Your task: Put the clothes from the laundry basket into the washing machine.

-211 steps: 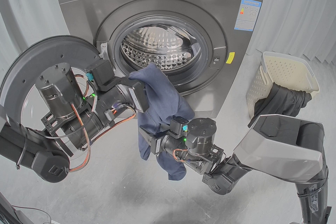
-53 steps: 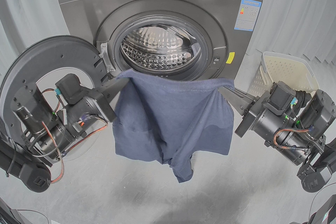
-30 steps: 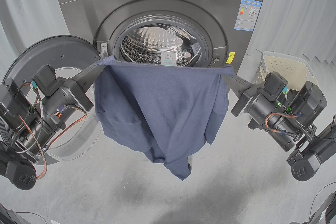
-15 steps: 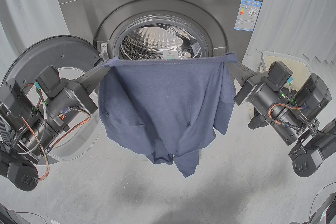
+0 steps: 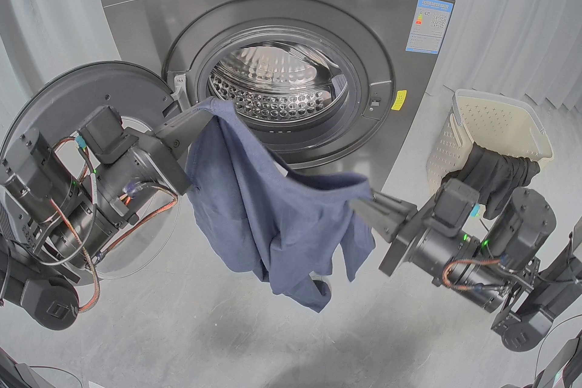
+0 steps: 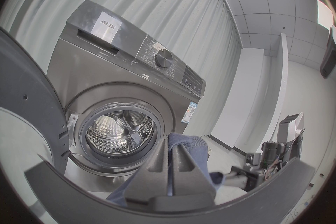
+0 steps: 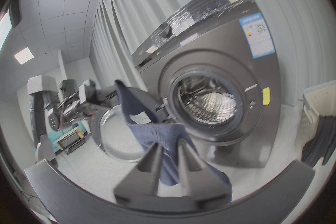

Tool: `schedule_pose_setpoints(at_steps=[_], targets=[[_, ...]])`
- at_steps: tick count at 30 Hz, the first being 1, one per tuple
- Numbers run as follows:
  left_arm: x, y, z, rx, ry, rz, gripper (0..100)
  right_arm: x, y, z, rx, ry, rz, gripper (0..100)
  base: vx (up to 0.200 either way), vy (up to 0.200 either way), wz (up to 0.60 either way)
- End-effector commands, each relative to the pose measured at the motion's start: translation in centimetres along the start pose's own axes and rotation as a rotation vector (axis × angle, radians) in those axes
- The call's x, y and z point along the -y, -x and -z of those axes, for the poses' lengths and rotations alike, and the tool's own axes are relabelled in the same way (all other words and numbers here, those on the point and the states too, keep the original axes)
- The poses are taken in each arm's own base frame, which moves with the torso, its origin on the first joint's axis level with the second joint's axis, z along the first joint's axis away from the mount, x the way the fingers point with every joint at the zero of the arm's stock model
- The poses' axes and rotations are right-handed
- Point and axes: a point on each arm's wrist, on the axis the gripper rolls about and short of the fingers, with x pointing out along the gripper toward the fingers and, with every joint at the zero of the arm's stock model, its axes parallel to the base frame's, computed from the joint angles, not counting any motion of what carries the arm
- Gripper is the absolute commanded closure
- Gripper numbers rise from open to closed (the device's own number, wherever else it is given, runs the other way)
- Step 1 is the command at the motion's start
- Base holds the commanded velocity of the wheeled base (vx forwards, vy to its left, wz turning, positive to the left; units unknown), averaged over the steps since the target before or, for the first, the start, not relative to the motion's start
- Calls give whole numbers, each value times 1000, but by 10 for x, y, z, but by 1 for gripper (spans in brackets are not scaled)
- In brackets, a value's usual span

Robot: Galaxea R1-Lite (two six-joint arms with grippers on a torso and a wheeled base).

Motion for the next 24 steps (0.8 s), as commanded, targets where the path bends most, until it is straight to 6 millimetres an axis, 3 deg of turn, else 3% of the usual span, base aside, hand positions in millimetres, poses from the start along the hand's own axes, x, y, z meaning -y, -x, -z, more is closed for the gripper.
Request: schedule_pose_setpoints(at_steps=[1,7,18,24], targets=[[2,-7,1,7,-33,11,100,-18,13,36,-165,-28,-60,0,0,0,0],[9,-8,3,2,-28,35,100,-26,-4,66,-241,-24,-85,0,0,0,0],[12,-7,2,7,-26,45,100,-28,-67,102,-188,-22,-93,0,0,0,0],[16,-7,-4,30,-28,55,100,-23,-75,123,-219,-14,-85,0,0,0,0]])
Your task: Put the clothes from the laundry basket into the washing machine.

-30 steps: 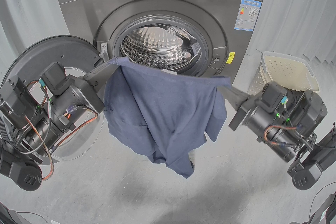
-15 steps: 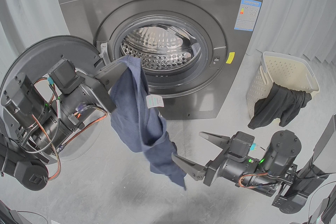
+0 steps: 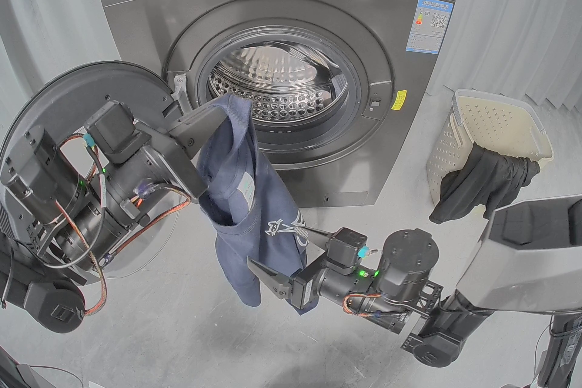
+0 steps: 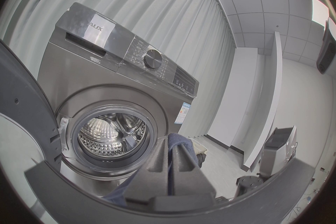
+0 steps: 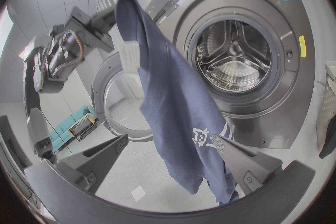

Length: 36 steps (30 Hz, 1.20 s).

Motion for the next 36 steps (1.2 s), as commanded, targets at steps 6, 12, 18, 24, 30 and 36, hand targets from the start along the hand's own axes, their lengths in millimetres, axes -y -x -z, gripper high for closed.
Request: schedule_pose_setpoints(at_steps=[6,12,18,24,30,36], targets=[[4,1,-8,27,-4,13,100,11,-30,33,-29,6,17,0,0,0,0],[12,3,-11,31,8,41,100,25,-48,33,21,16,50,0,0,0,0],[15,3,-12,33,11,51,100,52,-61,23,59,23,122,0,0,0,0],[16,4,-12,34,11,55,100,66,-76,25,90,36,145,0,0,0,0],[19,4,-11,34,17,70,100,65,-90,28,114,41,134,0,0,0,0],[21,5,-12,39,18,75,100,71,-98,26,142,42,143,0,0,0,0]])
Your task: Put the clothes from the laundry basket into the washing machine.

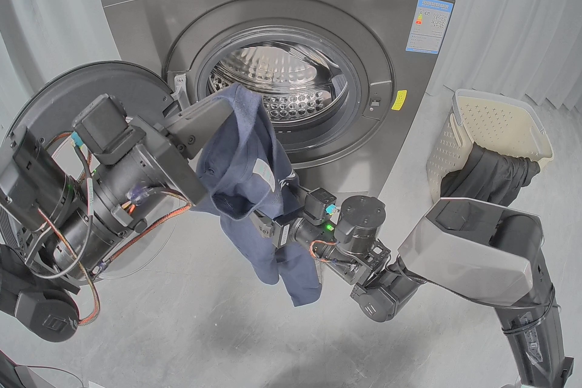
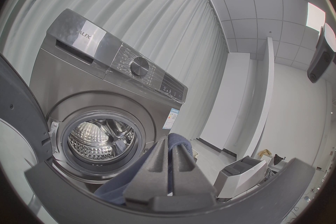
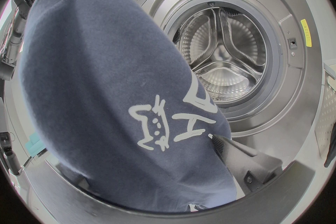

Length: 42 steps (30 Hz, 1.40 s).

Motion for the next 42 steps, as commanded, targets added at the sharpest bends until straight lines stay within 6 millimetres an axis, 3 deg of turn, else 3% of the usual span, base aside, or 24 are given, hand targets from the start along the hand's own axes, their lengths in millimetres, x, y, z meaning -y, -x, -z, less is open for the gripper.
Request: schedule_pose_setpoints(at_steps=[1,3,4,10,13,17,19,21,27,28,35,42], targets=[[1,0,-1,4,1,3,100,3,-4,7,-1,-1,6,0,0,0,0],[1,0,-1,3,2,3,100,3,-6,5,12,-2,7,0,0,0,0],[1,0,-1,3,2,3,100,3,-6,5,12,-2,7,100,0,0,0],[-2,0,0,-1,4,-8,100,3,-7,-5,39,0,18,100,0,0,0],[-9,0,1,-8,-4,-35,100,6,3,-19,43,1,27,100,0,0,0],[-33,4,8,-47,-26,-125,100,12,25,-39,20,4,51,100,0,0,0],[-35,5,9,-53,-27,-132,100,13,27,-40,15,4,54,100,0,0,0],[-49,12,27,-124,-23,-177,100,18,42,-57,18,5,72,100,0,0,0],[-57,26,63,-274,13,-207,100,17,46,-79,64,3,73,100,0,0,0],[-58,32,76,-331,23,-201,100,14,47,-84,76,-3,65,100,0,0,0],[-78,50,125,-513,-1,-242,100,3,47,-97,114,-14,58,100,0,0,0],[-93,53,153,-557,-20,-264,100,-5,48,-104,130,-24,39,100,0,0,0]])
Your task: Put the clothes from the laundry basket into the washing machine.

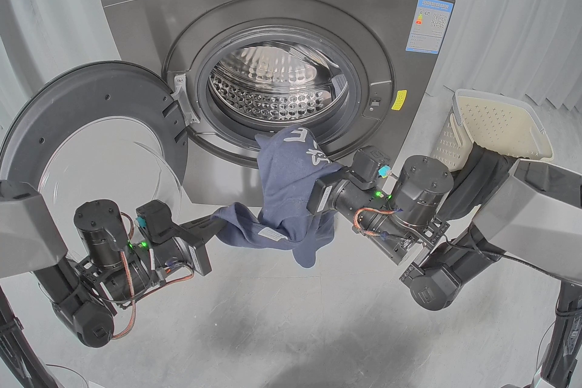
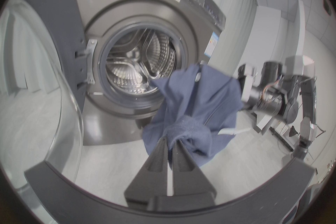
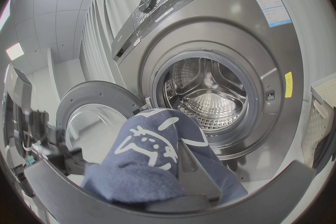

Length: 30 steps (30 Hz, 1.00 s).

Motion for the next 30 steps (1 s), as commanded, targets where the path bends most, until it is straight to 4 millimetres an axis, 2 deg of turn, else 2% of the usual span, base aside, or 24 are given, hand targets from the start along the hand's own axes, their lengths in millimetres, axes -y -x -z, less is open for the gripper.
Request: schedule_pose_setpoints(at_steps=[1,5,6,11,15,18,21,24,27,28,30], targets=[[-13,-11,35,-112,16,-30,100,-8,1,-14,33,-7,-16,100,0,0,0],[-16,-11,36,-117,19,-34,100,-8,1,-14,35,-7,-16,100,0,0,0],[-16,-11,36,-115,20,-26,0,-8,1,-14,36,-7,-16,100,0,0,0],[-13,-2,42,-156,34,-13,0,-5,0,-16,42,-7,-10,100,0,0,0],[-8,14,50,-219,45,-13,0,-2,0,-24,63,-4,-3,100,0,0,0],[0,32,47,-240,53,5,0,2,0,-26,68,-1,8,100,0,0,0],[7,39,42,-228,49,61,0,2,0,-26,67,-1,6,100,0,0,0],[18,34,31,-175,37,109,0,-4,0,-25,65,-7,-8,100,0,0,0],[26,13,16,-85,14,140,0,-11,0,-22,60,-11,-25,100,0,0,0],[26,13,16,-85,14,140,0,-11,0,-22,60,-11,-25,100,0,0,0],[33,-5,6,-20,-5,139,0,-17,0,-20,53,-15,-40,100,0,0,0]])
